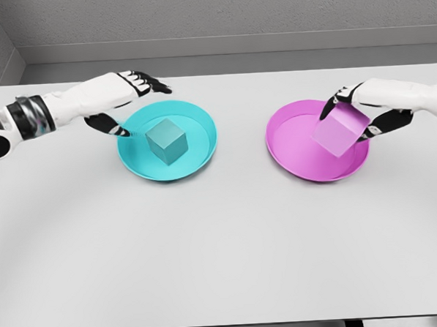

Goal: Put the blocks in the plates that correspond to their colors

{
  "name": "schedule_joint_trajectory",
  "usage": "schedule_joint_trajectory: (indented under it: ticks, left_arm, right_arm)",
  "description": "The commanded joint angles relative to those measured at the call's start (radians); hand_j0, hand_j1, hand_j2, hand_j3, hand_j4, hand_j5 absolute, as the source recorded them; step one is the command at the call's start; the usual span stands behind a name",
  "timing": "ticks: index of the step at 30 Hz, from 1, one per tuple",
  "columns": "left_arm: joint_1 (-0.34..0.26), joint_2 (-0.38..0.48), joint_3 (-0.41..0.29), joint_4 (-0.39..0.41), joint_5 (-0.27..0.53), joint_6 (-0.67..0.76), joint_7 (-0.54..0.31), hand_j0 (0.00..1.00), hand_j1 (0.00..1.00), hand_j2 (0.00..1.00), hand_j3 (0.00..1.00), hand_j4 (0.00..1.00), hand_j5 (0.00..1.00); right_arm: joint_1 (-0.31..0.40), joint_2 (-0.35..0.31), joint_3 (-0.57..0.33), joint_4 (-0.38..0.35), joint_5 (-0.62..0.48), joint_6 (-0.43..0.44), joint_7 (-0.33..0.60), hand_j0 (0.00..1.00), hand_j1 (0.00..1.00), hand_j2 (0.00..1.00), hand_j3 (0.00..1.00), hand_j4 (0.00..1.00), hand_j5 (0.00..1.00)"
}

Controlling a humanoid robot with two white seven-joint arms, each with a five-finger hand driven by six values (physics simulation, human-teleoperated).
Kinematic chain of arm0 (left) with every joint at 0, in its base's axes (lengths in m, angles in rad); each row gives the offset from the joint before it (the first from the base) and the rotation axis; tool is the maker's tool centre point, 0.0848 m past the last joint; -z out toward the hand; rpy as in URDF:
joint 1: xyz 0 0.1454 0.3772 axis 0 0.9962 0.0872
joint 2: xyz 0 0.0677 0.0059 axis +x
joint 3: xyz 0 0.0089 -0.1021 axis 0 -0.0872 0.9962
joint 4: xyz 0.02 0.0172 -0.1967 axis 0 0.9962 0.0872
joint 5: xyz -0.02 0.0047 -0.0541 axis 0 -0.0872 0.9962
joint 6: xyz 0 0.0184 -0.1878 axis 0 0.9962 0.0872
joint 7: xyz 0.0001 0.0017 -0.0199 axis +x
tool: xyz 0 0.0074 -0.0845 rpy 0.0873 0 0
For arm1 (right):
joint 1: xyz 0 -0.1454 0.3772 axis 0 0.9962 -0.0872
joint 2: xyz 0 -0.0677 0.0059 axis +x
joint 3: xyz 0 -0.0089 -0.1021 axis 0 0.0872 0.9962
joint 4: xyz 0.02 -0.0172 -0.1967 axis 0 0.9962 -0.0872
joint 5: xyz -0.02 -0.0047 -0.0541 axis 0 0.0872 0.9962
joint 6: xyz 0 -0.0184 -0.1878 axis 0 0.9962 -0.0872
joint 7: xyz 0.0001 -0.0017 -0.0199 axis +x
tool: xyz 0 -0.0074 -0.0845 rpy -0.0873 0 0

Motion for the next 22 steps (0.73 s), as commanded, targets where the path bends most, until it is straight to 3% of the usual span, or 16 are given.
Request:
schedule_joint_trajectory:
  ticks: [1, 2, 4, 5, 6, 10, 13, 22]
  left_arm:
    - [0.000, 0.057, 0.006, 0.003, 0.049, -0.026, 0.002, 1.00, 1.00, 1.00, 1.00, 1.00, 1.00]
    - [0.002, 0.057, 0.006, 0.003, 0.050, -0.026, 0.002, 1.00, 1.00, 1.00, 1.00, 1.00, 1.00]
    - [0.005, 0.060, 0.006, 0.019, 0.049, -0.026, 0.002, 1.00, 1.00, 1.00, 1.00, 1.00, 1.00]
    - [0.005, 0.060, 0.006, 0.021, 0.050, -0.026, 0.002, 1.00, 1.00, 1.00, 1.00, 1.00, 1.00]
    - [0.005, 0.062, 0.006, 0.023, 0.053, -0.026, 0.002, 1.00, 1.00, 1.00, 1.00, 1.00, 1.00]
    - [0.006, 0.062, 0.006, 0.053, 0.053, -0.026, 0.002, 1.00, 1.00, 1.00, 1.00, 1.00, 1.00]
    - [0.008, 0.062, 0.006, 0.087, 0.053, -0.026, 0.002, 1.00, 1.00, 1.00, 1.00, 1.00, 1.00]
    - [0.009, 0.060, 0.006, 0.127, 0.053, -0.026, 0.002, 1.00, 1.00, 1.00, 1.00, 1.00, 1.00]
  right_arm:
    - [0.000, 0.039, -0.041, 0.048, -0.037, 0.004, -0.001, 0.71, 0.71, 0.71, 0.71, 0.71, 0.71]
    - [-0.002, 0.047, -0.041, 0.048, -0.032, 0.004, -0.001, 0.77, 0.77, 0.77, 0.77, 0.77, 0.77]
    - [-0.008, 0.070, -0.041, 0.048, -0.029, 0.004, -0.001, 0.78, 0.78, 0.78, 0.78, 0.78, 0.78]
    - [-0.009, 0.077, -0.041, 0.046, -0.026, 0.004, -0.001, 0.92, 0.92, 0.92, 0.92, 0.92, 0.92]
    - [-0.011, 0.079, -0.042, 0.048, -0.026, 0.004, -0.001, 1.00, 1.00, 1.00, 1.00, 1.00, 1.00]
    - [0.000, 0.068, -0.076, 0.095, -0.021, 0.004, -0.001, 1.00, 1.00, 1.00, 1.00, 1.00, 1.00]
    - [0.006, 0.059, -0.120, 0.174, -0.023, 0.004, -0.001, 1.00, 1.00, 1.00, 1.00, 1.00, 1.00]
    - [0.014, 0.036, -0.123, 0.197, -0.004, 0.004, -0.001, 1.00, 1.00, 1.00, 1.00, 1.00, 1.00]
